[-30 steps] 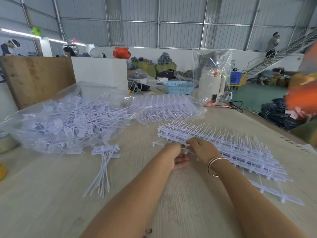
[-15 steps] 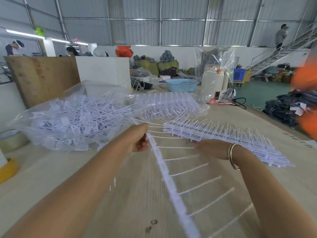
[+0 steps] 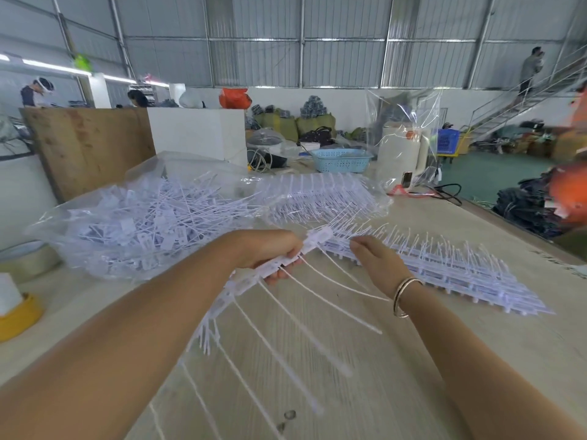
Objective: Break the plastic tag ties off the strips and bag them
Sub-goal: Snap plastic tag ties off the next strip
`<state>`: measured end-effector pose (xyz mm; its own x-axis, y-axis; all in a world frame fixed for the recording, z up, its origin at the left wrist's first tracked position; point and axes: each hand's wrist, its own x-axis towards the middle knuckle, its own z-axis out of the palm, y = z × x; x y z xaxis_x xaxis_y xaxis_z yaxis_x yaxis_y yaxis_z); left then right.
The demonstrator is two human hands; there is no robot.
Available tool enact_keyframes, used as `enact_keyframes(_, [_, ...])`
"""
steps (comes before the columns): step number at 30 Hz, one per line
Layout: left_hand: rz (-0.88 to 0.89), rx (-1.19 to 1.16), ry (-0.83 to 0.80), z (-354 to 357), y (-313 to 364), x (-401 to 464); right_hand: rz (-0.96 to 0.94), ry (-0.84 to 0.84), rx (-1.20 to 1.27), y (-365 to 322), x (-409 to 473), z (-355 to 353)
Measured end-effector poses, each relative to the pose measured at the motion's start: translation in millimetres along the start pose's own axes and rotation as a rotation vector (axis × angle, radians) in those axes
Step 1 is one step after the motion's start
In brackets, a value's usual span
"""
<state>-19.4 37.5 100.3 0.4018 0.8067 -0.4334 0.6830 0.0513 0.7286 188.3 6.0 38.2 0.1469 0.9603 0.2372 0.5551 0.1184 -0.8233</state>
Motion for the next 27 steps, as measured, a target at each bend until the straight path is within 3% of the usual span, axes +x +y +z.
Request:
enact_keyframes(3, [0.039,0.149,0.012,6.6,3.8,5.6,0.095,-0.265,0.083,-2.6,-2.6,-2.5])
enact_keyframes(5, [0.082,0.233,0.047,13.5,3.8,9.2,0.105,-0.338,0.201,-3.7,-5.1,-1.6])
enact_keyframes(8, [0.133,0.39,0.151,23.1,0.6,11.4,0.09,-0.352,0.293,-2.0,-7.4,2.5])
enact_keyframes(11, [0.178,0.574,0.378,28.8,-3.5,13.8,0.114,-0.372,0.429,-2.0,-10.3,8.7])
enact_keyframes(16, [0.271,0.399,0.643,50.9,-15.8,17.9,0.166,-0.479,0.554,-5.5,-14.2,9.3])
enact_keyframes(19, [0.334,0.464,0.784,56.7,-30.2,17.5,0.311,-0.404,0.524,-1.7,-12.9,2.4])
enact_keyframes(21, [0.347,0.514,0.786,57.5,-40.2,20.3,0.329,-0.339,0.543,2.2,-13.3,3.1])
enact_keyframes(27, [0.343,0.478,0.709,52.5,-63.7,26.2,0.054,-0.311,0.246,1.7,-16.7,28.0])
